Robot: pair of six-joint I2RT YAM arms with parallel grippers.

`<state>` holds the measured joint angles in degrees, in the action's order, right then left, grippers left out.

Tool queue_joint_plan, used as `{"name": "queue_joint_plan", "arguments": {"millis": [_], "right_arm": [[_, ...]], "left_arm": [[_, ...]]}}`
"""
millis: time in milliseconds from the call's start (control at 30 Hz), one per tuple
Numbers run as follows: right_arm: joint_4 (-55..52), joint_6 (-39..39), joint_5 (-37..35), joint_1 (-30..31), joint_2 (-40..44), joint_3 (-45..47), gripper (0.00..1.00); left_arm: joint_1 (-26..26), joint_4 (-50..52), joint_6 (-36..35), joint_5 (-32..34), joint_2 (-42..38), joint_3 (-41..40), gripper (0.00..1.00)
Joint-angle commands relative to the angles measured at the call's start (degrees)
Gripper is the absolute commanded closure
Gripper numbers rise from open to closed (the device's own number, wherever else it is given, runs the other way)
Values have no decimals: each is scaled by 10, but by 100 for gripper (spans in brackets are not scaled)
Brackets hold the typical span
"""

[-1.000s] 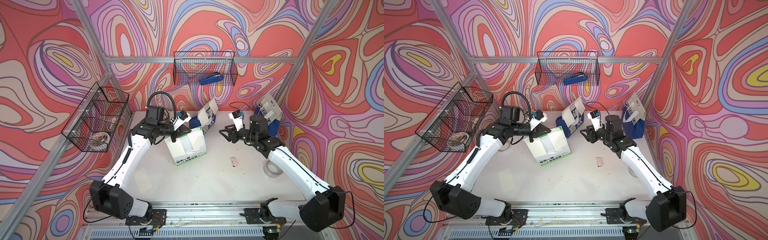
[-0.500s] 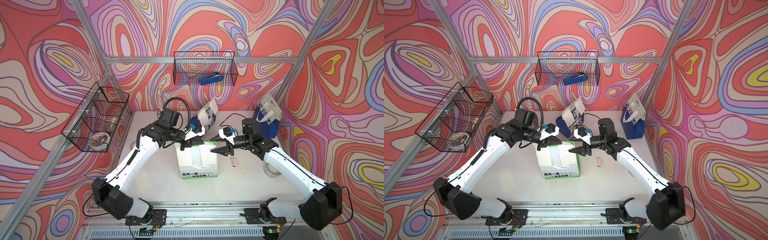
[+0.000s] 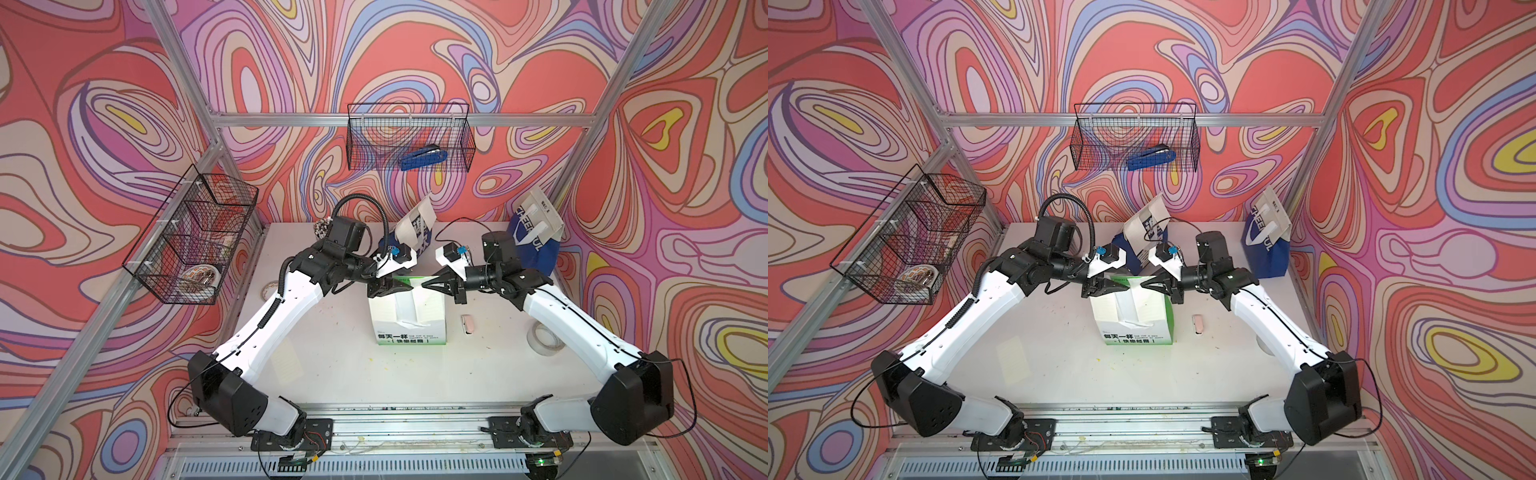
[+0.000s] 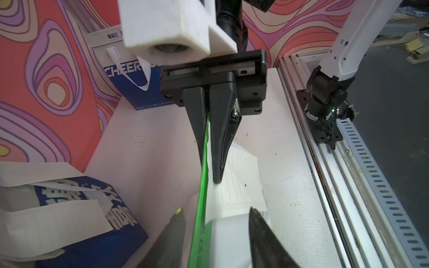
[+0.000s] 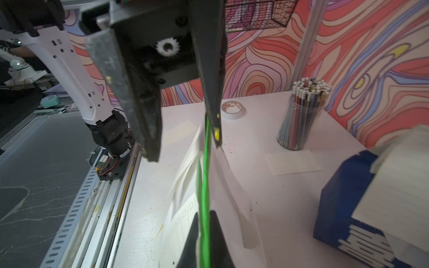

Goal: Staple the receipts to the bags
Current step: Place the takeout bag at the center of the board.

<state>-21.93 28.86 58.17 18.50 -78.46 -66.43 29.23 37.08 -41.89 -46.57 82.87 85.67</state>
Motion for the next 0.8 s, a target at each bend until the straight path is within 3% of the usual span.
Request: {"name": "queue_joint_plan", "arguments": {"millis": [0, 167, 333, 533, 767], "right_arm": [[-43, 12, -20, -64, 38, -20, 100], [-51, -1, -62, -151, 40, -58, 100], [-21, -59, -135, -187, 25, -84, 100], [124, -172, -334, -201, 10, -73, 100], [347, -245, -360, -200, -69, -48, 100]], "left_arm": [[-1, -59, 29, 52, -46, -26, 28], [-1, -213, 131, 155, -100, -119, 13], [-1, -243, 150, 186, -123, -161, 12], [-1, -255, 163, 205, -134, -203, 12], [-1, -262, 160, 215, -128, -244, 11]]}}
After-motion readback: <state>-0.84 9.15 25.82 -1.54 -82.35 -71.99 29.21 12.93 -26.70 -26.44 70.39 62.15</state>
